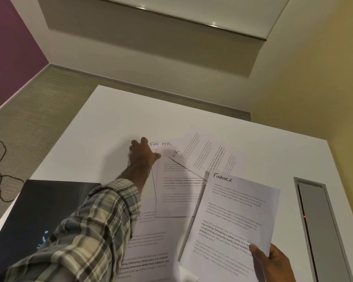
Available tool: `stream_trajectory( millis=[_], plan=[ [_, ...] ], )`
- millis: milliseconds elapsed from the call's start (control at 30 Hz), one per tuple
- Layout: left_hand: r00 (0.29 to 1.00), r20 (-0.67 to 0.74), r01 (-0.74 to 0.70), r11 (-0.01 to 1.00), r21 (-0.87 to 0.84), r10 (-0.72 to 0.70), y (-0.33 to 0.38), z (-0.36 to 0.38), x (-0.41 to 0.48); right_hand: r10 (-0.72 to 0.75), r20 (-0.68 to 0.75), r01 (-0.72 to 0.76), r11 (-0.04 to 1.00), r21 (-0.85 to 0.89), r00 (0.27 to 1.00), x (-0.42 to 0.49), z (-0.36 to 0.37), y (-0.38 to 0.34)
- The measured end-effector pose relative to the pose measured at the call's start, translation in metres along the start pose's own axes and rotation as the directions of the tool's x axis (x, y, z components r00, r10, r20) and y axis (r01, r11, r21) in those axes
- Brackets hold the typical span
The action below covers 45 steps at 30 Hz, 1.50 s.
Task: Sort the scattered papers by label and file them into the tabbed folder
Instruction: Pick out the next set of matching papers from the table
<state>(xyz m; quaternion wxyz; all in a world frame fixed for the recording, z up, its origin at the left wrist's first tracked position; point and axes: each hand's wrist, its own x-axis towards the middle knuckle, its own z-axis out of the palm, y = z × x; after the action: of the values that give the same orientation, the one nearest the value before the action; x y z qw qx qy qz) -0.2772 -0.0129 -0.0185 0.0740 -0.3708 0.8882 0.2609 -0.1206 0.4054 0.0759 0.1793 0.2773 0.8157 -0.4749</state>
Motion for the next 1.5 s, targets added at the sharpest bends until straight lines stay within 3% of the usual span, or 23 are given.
stream_trajectory(
  millis=[200, 367, 533, 667, 767, 833, 1000, 1167, 1400, 1500],
  plan=[
    [0.999, 0.01, -0.047, 0.998, 0.048, 0.046, 0.012, -0.001, 0.0, -0.008, -0.026, 0.01, 0.997, 0.083, 1.0, 0.005, 0.004, -0.003],
    [0.994, 0.102, -0.039, 0.996, 0.077, 0.031, 0.028, -0.001, -0.008, 0.003, -0.023, 0.0, 0.993, 0.117, 1.0, 0.005, 0.002, 0.001],
    [0.981, 0.148, -0.097, 0.98, -0.172, 0.123, 0.046, 0.018, -0.037, 0.001, -0.045, 0.006, 0.985, 0.17, 0.999, -0.001, -0.006, 0.002],
    [0.957, 0.233, -0.047, 0.886, -0.461, 0.172, 0.069, 0.033, -0.075, 0.009, -0.053, 0.003, 0.978, 0.209, 0.999, -0.005, -0.016, 0.01],
    [0.898, 0.39, -0.011, 0.897, -0.441, 0.203, 0.075, 0.05, -0.096, 0.032, -0.057, -0.015, 0.96, 0.278, 0.998, -0.01, -0.021, 0.015],
    [0.887, 0.414, -0.016, 0.91, -0.414, 0.203, 0.078, 0.052, -0.108, 0.042, -0.056, -0.022, 0.949, 0.315, 0.998, -0.014, -0.025, 0.015],
    [0.958, 0.212, -0.071, 0.876, -0.477, 0.193, 0.082, 0.03, -0.124, 0.03, -0.055, -0.007, 0.931, 0.364, 0.998, -0.03, -0.037, 0.006],
    [0.982, -0.052, -0.191, 0.941, -0.281, 0.184, 0.058, -0.005, -0.136, 0.02, -0.069, 0.007, 0.93, 0.368, 0.997, -0.037, -0.046, 0.008],
    [0.997, -0.072, -0.035, 0.953, -0.3, 0.013, -0.009, -0.055, -0.143, 0.007, -0.055, 0.012, 0.942, 0.336, 0.998, -0.052, -0.046, 0.017],
    [0.993, -0.12, -0.036, 0.939, -0.343, -0.006, -0.028, -0.08, -0.141, -0.02, -0.057, 0.036, 0.951, 0.308, 0.998, -0.057, -0.048, 0.016]
  ],
)
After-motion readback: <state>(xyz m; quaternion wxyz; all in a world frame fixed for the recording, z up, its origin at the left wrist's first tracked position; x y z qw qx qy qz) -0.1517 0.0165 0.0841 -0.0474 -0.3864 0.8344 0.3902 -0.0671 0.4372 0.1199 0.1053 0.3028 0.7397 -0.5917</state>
